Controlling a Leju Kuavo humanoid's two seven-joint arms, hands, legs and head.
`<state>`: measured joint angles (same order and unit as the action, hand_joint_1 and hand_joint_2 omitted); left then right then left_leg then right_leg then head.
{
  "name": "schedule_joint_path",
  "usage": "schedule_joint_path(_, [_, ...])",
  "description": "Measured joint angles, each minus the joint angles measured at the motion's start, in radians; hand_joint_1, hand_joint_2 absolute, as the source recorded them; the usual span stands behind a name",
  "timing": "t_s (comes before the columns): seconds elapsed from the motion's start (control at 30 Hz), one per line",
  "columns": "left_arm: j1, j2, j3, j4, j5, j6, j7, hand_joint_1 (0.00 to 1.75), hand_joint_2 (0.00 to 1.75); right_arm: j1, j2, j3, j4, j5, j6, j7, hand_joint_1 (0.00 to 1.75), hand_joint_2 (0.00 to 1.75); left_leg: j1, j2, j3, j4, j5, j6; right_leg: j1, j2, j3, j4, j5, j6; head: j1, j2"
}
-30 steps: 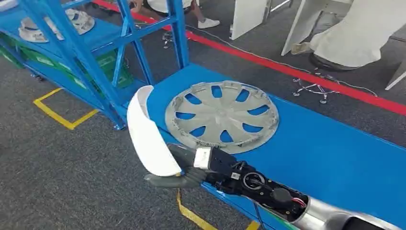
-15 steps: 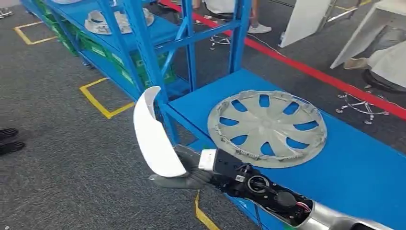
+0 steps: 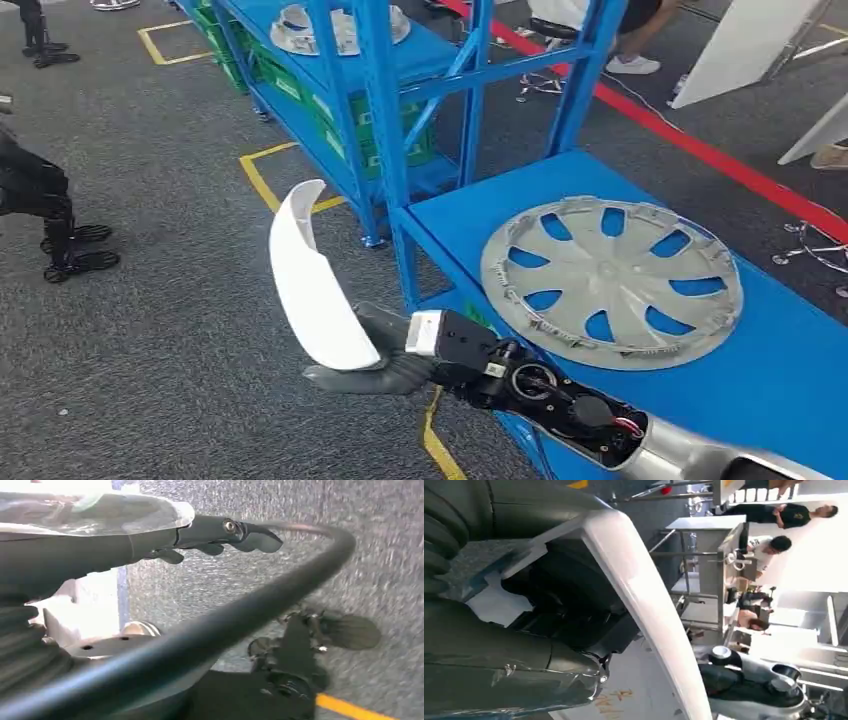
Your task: Take the parts from the cabinet and place them on the table.
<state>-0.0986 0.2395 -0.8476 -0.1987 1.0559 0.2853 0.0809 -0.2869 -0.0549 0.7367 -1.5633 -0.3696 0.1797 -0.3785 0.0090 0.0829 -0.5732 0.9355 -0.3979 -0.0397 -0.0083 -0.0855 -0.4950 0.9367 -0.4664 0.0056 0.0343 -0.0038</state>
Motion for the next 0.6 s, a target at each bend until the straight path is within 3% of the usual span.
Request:
schedule_joint_path(0.1, [0.001,0.01,0.003,0.0,0.017,0.008,0.002,0.0,1.75,-0.001,0.0,-0.002,0.0,0.0,0.004,0.002,1.71,1.75,-0.007,-0.032,-0.006,0.0,0.002,0.018,-0.002,-0.021,0.008,-0.001,-0.006,0.013,0.006,0.0])
schedule_joint_path(0.13, [0.005,0.016,0.006,0.0,0.024,0.01,0.002,0.0,1.75,-0.002,0.0,-0.002,0.0,0.0,0.006,0.003,1.71,1.75,-0.008,-0.047,-0.005,-0.004,0.003,0.028,-0.005,-0.035,0.014,-0.003,-0.01,0.023,0.006,0.0])
schedule_joint_path(0.17, [0.007,0.016,0.007,0.0,0.029,0.01,0.003,0.0,1.75,-0.003,0.0,-0.003,-0.001,0.0,0.006,0.005,1.71,1.75,0.002,-0.054,0.0,-0.01,0.006,0.033,-0.013,-0.011,0.004,0.007,-0.02,0.029,0.008,0.0])
schedule_joint_path(0.2, [0.008,0.017,0.008,0.0,0.037,0.013,0.002,0.0,1.75,-0.003,0.0,-0.004,-0.001,-0.001,0.007,0.005,1.71,1.75,0.001,-0.063,0.003,-0.01,0.004,0.037,-0.012,0.047,-0.01,0.057,-0.053,0.029,0.011,0.0])
schedule_joint_path(0.23, [0.006,0.019,0.009,0.0,0.041,0.015,0.0,0.0,1.75,-0.004,0.0,-0.004,-0.002,-0.002,0.008,0.004,1.71,1.75,0.0,-0.07,0.003,-0.01,0.004,0.046,-0.012,0.069,-0.042,0.129,-0.091,0.027,0.017,0.0])
schedule_joint_path(0.3, [0.005,0.019,0.01,0.0,0.045,0.017,-0.005,0.0,1.75,0.002,0.0,-0.005,-0.002,-0.002,0.008,0.005,1.71,1.75,-0.004,-0.096,0.003,-0.01,0.003,0.05,-0.007,0.083,-0.136,0.321,-0.168,0.026,0.023,0.0])
schedule_joint_path(0.33, [0.005,0.018,0.01,0.0,0.045,0.017,-0.006,0.0,1.75,0.006,0.0,-0.005,-0.002,-0.002,0.008,0.006,1.71,1.75,-0.007,-0.111,0.004,-0.009,0.003,0.051,-0.006,0.084,-0.166,0.372,-0.174,0.025,0.025,0.0])
schedule_joint_path(0.37, [0.005,0.018,0.011,0.0,0.045,0.017,-0.006,0.0,1.75,0.007,0.0,-0.005,-0.002,-0.002,0.008,0.006,1.71,1.75,-0.008,-0.122,0.006,-0.009,0.002,0.052,-0.006,0.084,-0.168,0.365,-0.157,0.021,0.025,0.0])
schedule_joint_path(0.4, [0.006,0.018,0.011,0.0,0.047,0.017,-0.007,0.0,1.75,0.007,0.0,-0.005,-0.002,-0.002,0.008,0.006,1.71,1.75,-0.009,-0.138,0.01,-0.009,0.001,0.052,-0.004,0.086,-0.144,0.299,-0.107,0.016,0.026,0.0])
schedule_joint_path(0.43, [0.006,0.017,0.011,0.0,0.047,0.017,-0.007,0.0,1.75,0.007,0.0,-0.005,-0.002,-0.002,0.008,0.006,1.71,1.75,-0.01,-0.151,0.014,-0.008,0.0,0.052,-0.003,0.093,-0.109,0.216,-0.057,0.01,0.027,0.0])
schedule_joint_path(0.47, [0.006,0.016,0.011,0.0,0.047,0.017,-0.007,0.0,1.75,0.007,0.0,-0.005,-0.002,-0.002,0.008,0.006,1.71,1.75,-0.01,-0.166,0.019,-0.008,-0.001,0.05,-0.001,0.119,-0.062,0.105,0.003,0.002,0.03,0.0])
schedule_joint_path(0.5, [0.006,0.013,0.011,0.0,0.045,0.016,-0.007,0.0,1.75,0.007,0.0,-0.005,-0.002,-0.002,0.008,0.006,1.71,1.75,-0.008,-0.178,0.02,-0.009,-0.002,0.048,-0.001,0.158,-0.03,0.032,0.017,-0.005,0.032,0.0])
schedule_joint_path(0.53, [0.002,0.012,0.012,0.0,0.043,0.016,-0.007,0.0,1.75,0.007,0.0,-0.006,-0.002,-0.003,0.008,0.006,1.71,1.75,-0.012,-0.188,0.013,-0.003,-0.002,0.044,-0.004,0.166,-0.024,0.009,0.009,-0.003,0.023,0.0])
schedule_joint_path(0.6, [0.003,0.013,0.017,0.0,0.042,0.013,-0.007,0.0,1.75,0.006,0.0,-0.006,-0.002,-0.003,0.008,0.006,1.71,1.75,-0.004,-0.204,0.002,-0.005,0.003,0.032,0.002,0.153,-0.017,0.011,0.008,-0.004,0.027,0.0])
